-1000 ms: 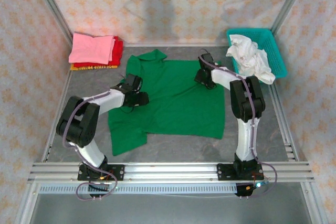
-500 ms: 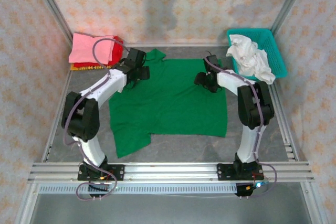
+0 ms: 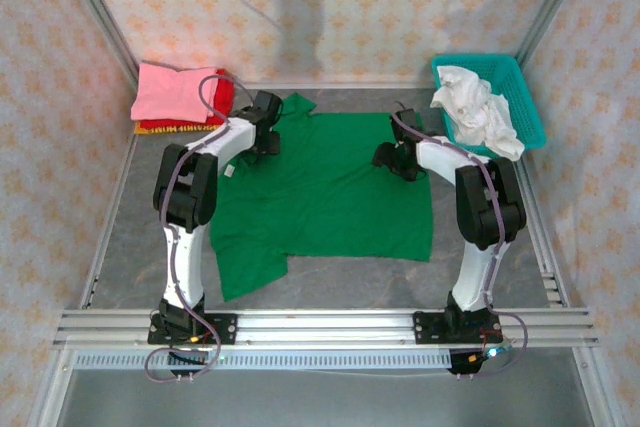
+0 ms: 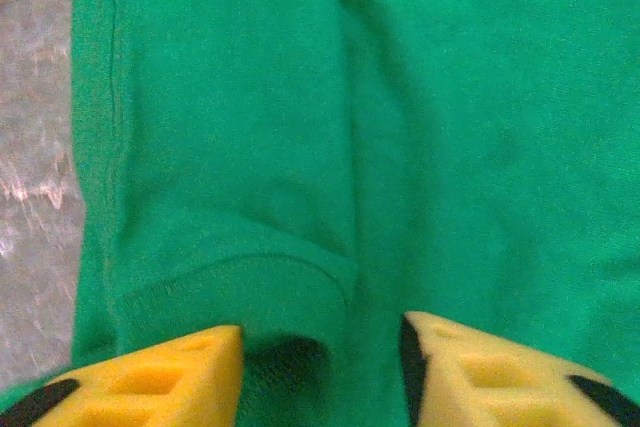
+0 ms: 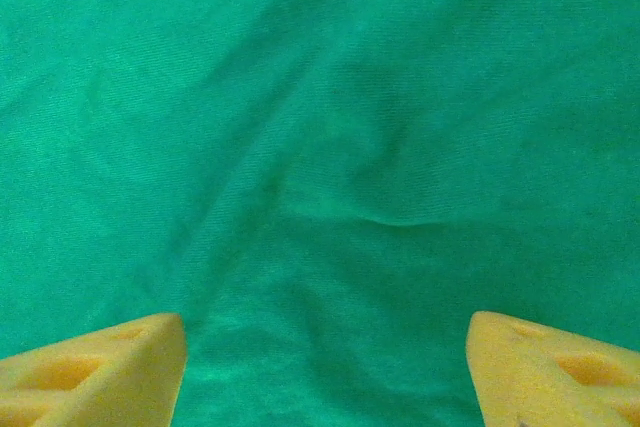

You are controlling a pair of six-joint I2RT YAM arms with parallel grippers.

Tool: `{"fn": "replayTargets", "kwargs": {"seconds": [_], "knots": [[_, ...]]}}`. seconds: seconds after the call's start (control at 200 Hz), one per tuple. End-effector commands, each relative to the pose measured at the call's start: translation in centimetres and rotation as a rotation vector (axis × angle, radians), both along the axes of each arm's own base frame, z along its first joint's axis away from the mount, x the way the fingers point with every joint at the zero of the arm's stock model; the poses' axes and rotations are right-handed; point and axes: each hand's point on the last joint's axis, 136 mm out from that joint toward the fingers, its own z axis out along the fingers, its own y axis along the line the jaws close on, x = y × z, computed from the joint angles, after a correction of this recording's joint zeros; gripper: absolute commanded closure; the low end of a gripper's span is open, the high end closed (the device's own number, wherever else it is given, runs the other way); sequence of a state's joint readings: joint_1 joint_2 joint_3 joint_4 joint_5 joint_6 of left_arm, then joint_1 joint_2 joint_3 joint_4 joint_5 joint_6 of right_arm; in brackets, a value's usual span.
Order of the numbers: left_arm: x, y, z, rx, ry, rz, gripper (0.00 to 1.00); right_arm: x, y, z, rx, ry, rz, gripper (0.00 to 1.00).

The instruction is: Fold and stack the t-shirts

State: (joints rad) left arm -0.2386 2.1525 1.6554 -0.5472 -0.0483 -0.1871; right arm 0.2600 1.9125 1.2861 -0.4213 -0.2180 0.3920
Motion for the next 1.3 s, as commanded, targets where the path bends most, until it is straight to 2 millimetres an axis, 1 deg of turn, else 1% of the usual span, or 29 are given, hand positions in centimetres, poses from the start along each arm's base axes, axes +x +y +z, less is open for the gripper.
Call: {"fn": "replayTargets", "kwargs": {"seconds": [0.0, 0.03, 0.11, 0.155, 0.18, 0.285, 0.305, 0.385, 0.505, 0.601, 0.621, 0.636, 0.711, 0.731, 0.761, 0.836, 0.911, 0.996, 1.071, 1.106, 1.156, 1.216, 1.296], "knots": [[0.6, 2.7, 1.1, 0.065, -0.012, 0.050, 0.65, -0.1, -0.9, -1.5, -0.017, 0.026, -0.024, 0.26], [0.6, 3.0, 1.4, 0.066, -0.018, 0.055, 0.69, -0.1, -1.1, -1.7, -0.020, 0.025, -0.031, 0.27], [0.8, 4.2, 2.3, 0.082, -0.035, 0.080, 0.74, -0.1, -1.7, -2.6, -0.024, 0.046, -0.051, 0.28], [0.8, 5.0, 2.7, 0.095, -0.042, 0.097, 0.81, -0.3, -2.0, -3.1, -0.021, 0.063, -0.065, 0.29], [0.8, 5.4, 3.0, 0.100, -0.047, 0.103, 0.83, -0.3, -2.2, -3.3, -0.021, 0.070, -0.073, 0.30], [1.1, 7.6, 3.7, 0.118, -0.061, 0.144, 0.85, -0.7, -3.0, -4.0, -0.023, 0.087, -0.104, 0.31], [1.1, 8.1, 3.7, 0.123, -0.060, 0.152, 0.87, -0.8, -3.1, -4.0, -0.024, 0.087, -0.108, 0.31], [1.2, 9.8, 3.6, 0.130, -0.047, 0.183, 0.89, -1.0, -3.5, -4.2, -0.025, 0.093, -0.121, 0.32], [1.2, 12.0, 3.4, 0.138, -0.042, 0.222, 0.90, -1.0, -3.5, -4.3, -0.014, 0.099, -0.136, 0.33], [1.6, 13.6, 3.7, 0.151, -0.044, 0.246, 0.89, -1.0, -3.8, -4.2, -0.025, 0.100, -0.150, 0.33], [1.7, 13.9, 3.7, 0.154, -0.045, 0.250, 0.87, -0.9, -4.0, -4.1, -0.031, 0.100, -0.153, 0.33], [1.9, 14.1, 3.7, 0.155, -0.045, 0.250, 0.84, -0.9, -4.1, -4.0, -0.035, 0.101, -0.157, 0.33], [2.5, 14.4, 3.6, 0.142, -0.021, 0.237, 0.52, -0.9, -4.2, -3.8, -0.042, 0.103, -0.159, 0.33], [2.6, 14.6, 3.6, 0.150, -0.011, 0.238, 0.46, -0.8, -4.2, -3.7, -0.043, 0.104, -0.159, 0.33], [2.7, 14.7, 3.6, 0.159, -0.004, 0.239, 0.41, -0.8, -4.2, -3.5, -0.041, 0.101, -0.159, 0.33], [2.9, 14.2, 3.8, 0.134, -0.011, 0.230, 0.38, -0.7, -4.0, -2.7, -0.030, 0.087, -0.158, 0.34], [2.5, 13.3, 4.7, 0.109, -0.039, 0.233, 0.37, -0.5, -3.7, -1.4, -0.015, 0.054, -0.144, 0.34], [1.9, 10.8, 5.9, 0.067, -0.081, 0.196, 0.38, -0.2, -3.1, 0.7, -0.054, 0.003, -0.095, 0.34], [1.3, 8.1, 6.1, -0.004, -0.112, 0.157, 0.40, 0.2, -2.5, 2.2, -0.105, -0.023, -0.051, 0.34], [1.2, 6.8, 6.0, -0.043, -0.119, 0.137, 0.40, 0.4, -2.3, 2.7, -0.124, -0.029, -0.039, 0.34], [1.0, 5.2, 5.3, -0.081, -0.112, 0.109, 0.40, 0.9, -2.2, 3.1, -0.154, -0.034, -0.032, 0.35], [1.2, 4.0, 4.3, -0.095, -0.091, 0.088, 0.41, 1.8, -2.1, 3.4, -0.170, -0.036, -0.026, 0.36], [2.1, 2.5, 2.8, -0.119, -0.052, 0.065, 0.43, 3.3, -1.8, 3.5, -0.178, -0.045, -0.022, 0.42]]}}
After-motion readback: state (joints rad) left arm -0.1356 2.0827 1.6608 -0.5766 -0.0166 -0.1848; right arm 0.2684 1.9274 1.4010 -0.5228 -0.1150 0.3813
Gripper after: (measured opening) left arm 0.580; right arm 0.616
